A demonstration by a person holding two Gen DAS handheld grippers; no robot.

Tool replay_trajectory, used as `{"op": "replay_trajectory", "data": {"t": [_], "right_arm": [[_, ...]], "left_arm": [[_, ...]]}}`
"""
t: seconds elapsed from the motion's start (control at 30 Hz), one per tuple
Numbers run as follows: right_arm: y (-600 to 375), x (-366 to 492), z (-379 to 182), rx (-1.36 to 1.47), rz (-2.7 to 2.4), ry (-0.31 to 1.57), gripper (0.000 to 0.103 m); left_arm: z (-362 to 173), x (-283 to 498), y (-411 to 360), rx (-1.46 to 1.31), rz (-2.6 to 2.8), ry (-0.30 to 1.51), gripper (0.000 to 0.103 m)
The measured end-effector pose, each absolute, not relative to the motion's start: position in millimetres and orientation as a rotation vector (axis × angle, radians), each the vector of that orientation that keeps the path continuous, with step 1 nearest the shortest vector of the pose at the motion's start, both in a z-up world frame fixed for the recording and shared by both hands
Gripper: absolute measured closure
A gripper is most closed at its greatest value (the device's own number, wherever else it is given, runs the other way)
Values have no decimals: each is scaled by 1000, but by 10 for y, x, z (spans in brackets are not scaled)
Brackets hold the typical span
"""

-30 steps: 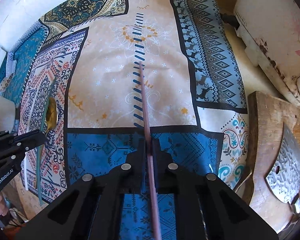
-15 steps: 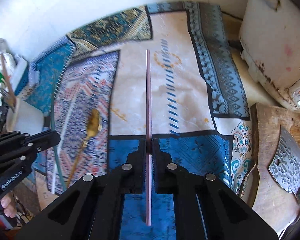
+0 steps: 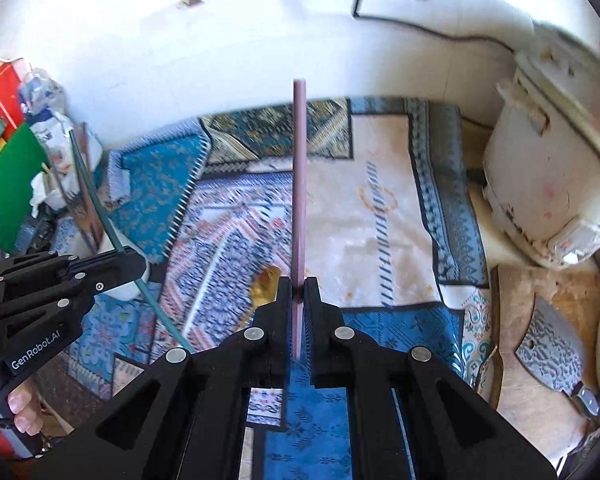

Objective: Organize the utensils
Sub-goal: 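Lift both held sticks and carry them over the white cup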

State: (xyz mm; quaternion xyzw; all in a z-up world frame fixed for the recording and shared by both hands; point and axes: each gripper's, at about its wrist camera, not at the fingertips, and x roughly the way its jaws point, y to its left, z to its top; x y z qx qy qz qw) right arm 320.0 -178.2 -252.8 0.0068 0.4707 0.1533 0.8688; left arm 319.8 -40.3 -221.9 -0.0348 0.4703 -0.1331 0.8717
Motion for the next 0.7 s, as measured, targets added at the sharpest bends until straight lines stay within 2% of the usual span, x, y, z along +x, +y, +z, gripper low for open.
{"op": "replay_trajectory", "data": {"t": [0.7], "right_arm": [[-773, 3177, -1647, -26, 526, 779, 98]], "left_arm": [[-1327, 2953, 630, -153, -117, 735, 100]]}}
